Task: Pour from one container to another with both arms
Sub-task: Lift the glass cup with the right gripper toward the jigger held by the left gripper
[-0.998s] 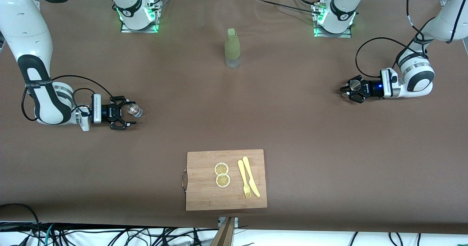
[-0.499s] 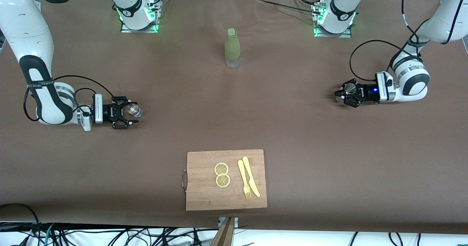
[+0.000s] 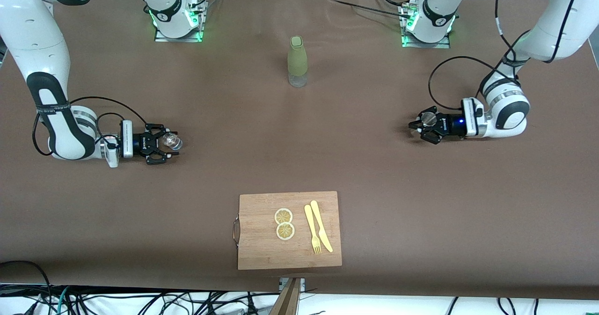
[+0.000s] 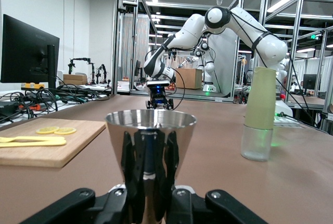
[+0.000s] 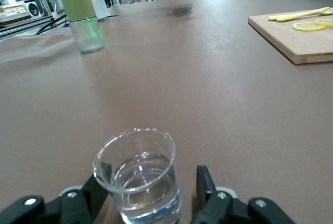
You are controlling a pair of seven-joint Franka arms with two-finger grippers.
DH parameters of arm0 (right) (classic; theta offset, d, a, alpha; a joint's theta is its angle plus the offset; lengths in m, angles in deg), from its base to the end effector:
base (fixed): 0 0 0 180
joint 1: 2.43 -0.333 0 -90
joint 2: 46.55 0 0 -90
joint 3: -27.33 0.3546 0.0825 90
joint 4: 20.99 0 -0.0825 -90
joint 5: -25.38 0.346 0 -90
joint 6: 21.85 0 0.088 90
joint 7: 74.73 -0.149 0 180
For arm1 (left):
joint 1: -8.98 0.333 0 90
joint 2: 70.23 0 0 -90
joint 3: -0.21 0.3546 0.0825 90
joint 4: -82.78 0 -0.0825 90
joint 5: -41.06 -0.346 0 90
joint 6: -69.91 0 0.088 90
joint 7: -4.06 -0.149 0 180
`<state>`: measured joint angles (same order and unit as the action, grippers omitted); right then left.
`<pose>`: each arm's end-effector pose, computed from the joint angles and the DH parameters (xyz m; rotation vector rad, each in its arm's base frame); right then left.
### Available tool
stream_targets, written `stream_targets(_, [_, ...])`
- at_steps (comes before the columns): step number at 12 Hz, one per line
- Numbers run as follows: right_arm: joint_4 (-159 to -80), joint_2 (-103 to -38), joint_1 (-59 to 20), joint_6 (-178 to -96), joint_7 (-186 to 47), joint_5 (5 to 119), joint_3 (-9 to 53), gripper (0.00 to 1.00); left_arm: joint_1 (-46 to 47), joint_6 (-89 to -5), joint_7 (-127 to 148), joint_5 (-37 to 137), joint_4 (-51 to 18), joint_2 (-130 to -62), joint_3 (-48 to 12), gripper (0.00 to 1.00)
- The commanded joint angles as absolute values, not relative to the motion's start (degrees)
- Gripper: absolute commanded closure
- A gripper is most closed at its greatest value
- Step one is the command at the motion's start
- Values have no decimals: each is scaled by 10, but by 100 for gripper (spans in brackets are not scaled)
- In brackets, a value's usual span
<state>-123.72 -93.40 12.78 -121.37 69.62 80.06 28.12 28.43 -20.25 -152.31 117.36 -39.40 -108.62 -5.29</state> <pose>0.5618 -0.0332 0.1250 -1.4289 -1.5318 -0.7630 0.4981 -0.0250 0.1757 1.2868 -1.1563 1.1783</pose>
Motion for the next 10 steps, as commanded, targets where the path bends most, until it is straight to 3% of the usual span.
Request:
stream_targets(1, [-1236,-937,129,-1209,703,793,281,30,246,-214,-1555,1223,-408,-1070,-46,100])
stream_targets(10, [-1234,-937,129,-1209,710,794,281,55,131,-254,-1555,1372,-407,-1070,-46,100])
